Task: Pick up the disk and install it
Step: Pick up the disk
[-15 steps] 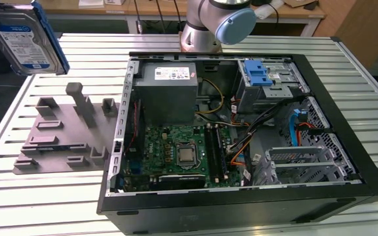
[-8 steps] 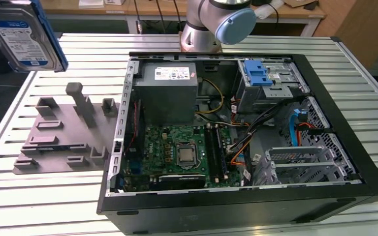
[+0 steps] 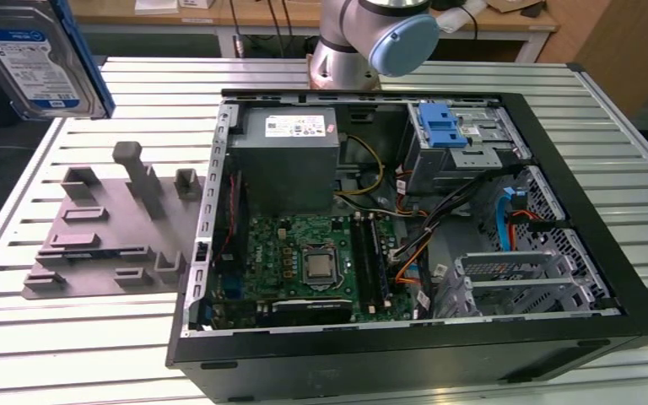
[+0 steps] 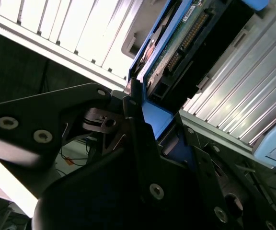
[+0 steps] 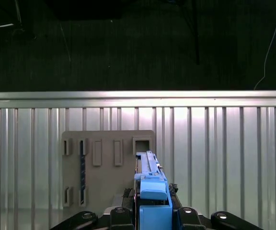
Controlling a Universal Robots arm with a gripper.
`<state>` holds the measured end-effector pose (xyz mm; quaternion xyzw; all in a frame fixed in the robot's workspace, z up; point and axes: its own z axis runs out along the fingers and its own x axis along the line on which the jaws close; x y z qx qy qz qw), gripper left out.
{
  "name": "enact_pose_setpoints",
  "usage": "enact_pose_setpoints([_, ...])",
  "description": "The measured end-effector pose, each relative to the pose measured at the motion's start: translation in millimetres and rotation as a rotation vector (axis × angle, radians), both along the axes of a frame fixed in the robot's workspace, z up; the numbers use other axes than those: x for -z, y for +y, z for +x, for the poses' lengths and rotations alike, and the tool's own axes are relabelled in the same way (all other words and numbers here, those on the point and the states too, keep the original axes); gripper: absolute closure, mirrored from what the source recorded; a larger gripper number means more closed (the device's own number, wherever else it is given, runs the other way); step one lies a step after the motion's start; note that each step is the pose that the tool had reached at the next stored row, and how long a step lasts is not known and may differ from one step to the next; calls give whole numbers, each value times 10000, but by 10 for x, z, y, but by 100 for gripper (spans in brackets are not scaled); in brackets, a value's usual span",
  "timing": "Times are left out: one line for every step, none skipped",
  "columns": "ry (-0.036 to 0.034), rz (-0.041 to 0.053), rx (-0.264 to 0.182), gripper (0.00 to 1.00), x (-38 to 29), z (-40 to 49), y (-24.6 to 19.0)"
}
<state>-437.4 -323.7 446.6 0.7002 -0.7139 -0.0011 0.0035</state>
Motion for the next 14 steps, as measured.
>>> enact_pose_setpoints([1,0,0,64,-11,0,0])
enact_pose_setpoints([0,0,0,64,-20,0,0])
enact_pose_setpoints([0,0,0,64,-30,0,0])
enact_pose_setpoints([1,0,0,64,-42,0,0])
enact_pose_setpoints([0,0,0,64,-53,0,0])
enact_pose_setpoints([1,-1,0,64,-64,0,0])
enact_pose_setpoints([0,0,0,64,-75,0,0])
enact_pose_setpoints([2,-1,0,64,-89,0,0])
enact_pose_setpoints([1,0,1,64,-101,0,0])
enact_pose_setpoints([1,0,0,64,-114,0,0])
enact_pose_setpoints([1,0,0,64,-127,0,0])
enact_pose_setpoints([0,-1,0,64,-140,0,0])
enact_pose_setpoints([1,0,0,64,-153,0,0])
enact_pose_setpoints([0,0,-1,64,-166,0,1])
